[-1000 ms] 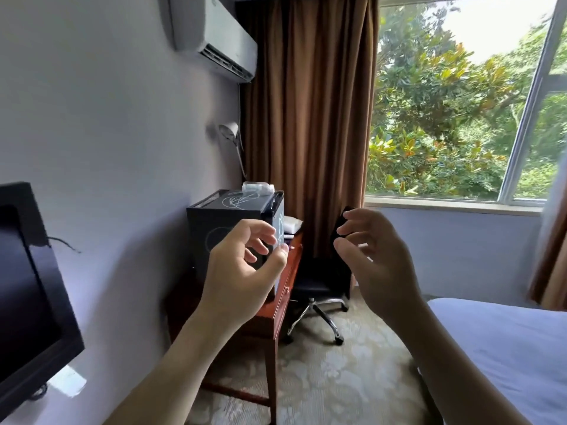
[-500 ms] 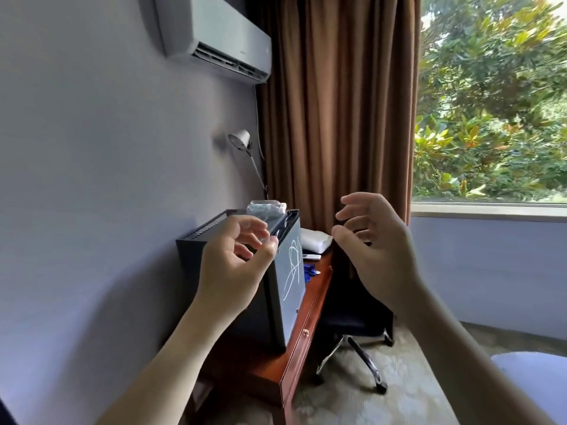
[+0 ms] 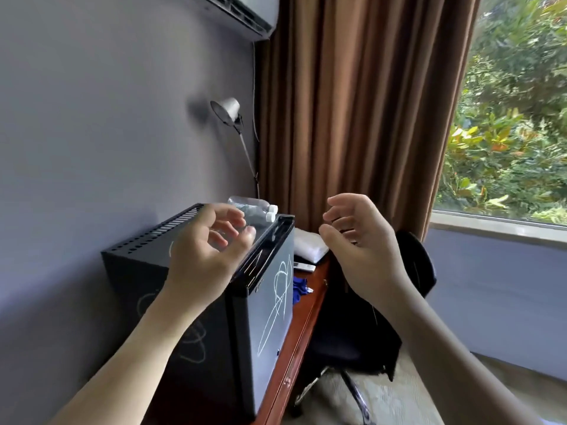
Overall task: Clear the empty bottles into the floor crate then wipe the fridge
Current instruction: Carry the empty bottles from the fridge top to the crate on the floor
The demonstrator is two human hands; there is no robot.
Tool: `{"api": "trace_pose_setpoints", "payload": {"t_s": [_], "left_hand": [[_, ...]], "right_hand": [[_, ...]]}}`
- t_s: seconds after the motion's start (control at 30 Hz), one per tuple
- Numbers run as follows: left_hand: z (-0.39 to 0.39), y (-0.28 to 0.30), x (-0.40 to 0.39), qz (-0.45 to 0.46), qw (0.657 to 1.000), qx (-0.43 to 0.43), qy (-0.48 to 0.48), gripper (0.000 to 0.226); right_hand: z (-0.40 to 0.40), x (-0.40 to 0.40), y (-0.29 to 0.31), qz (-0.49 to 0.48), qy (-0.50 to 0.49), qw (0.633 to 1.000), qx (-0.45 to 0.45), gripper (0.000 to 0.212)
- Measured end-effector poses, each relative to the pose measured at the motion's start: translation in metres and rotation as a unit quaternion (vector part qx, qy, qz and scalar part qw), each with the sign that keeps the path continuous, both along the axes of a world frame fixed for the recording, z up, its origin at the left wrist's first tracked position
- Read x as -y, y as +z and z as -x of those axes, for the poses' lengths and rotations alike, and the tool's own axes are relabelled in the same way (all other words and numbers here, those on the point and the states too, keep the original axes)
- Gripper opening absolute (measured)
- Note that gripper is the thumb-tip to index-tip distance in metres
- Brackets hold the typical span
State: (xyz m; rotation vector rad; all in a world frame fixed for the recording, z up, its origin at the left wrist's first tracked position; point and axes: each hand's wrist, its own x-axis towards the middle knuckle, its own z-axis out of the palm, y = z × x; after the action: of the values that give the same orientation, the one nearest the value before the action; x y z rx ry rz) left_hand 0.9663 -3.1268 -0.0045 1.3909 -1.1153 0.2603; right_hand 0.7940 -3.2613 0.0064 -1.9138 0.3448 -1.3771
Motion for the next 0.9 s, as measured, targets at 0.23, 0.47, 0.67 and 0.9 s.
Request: {"api": "trace_pose_setpoints", "payload": {"t_s": [0.23, 0.47, 0.67, 0.9], "left_hand": [[-0.091, 0.012, 0.098, -0.047, 0.999, 0.003, 0.011, 0.015], [-0.143, 0.017, 0.156, -0.073, 0.995, 0.047, 0.058, 0.016], [-0.189, 0.008, 0.204, -0.224, 0.956, 0.115, 0.149, 0.040], [-0.241, -0.021, 0.258, -0.475, 0.824, 0.229, 0.209, 0.059]], "right_hand": [[-0.095, 0.108, -0.002, -0.037, -0.001, 0.999, -0.019, 0.027], [-0.171, 0.170, -0.007, -0.067, 0.037, 0.997, -0.019, 0.025], [-0.232, 0.234, -0.030, -0.053, 0.054, 0.994, -0.074, 0.023], [-0.304, 0.315, -0.080, 0.031, 0.002, 0.952, -0.303, 0.040]]}}
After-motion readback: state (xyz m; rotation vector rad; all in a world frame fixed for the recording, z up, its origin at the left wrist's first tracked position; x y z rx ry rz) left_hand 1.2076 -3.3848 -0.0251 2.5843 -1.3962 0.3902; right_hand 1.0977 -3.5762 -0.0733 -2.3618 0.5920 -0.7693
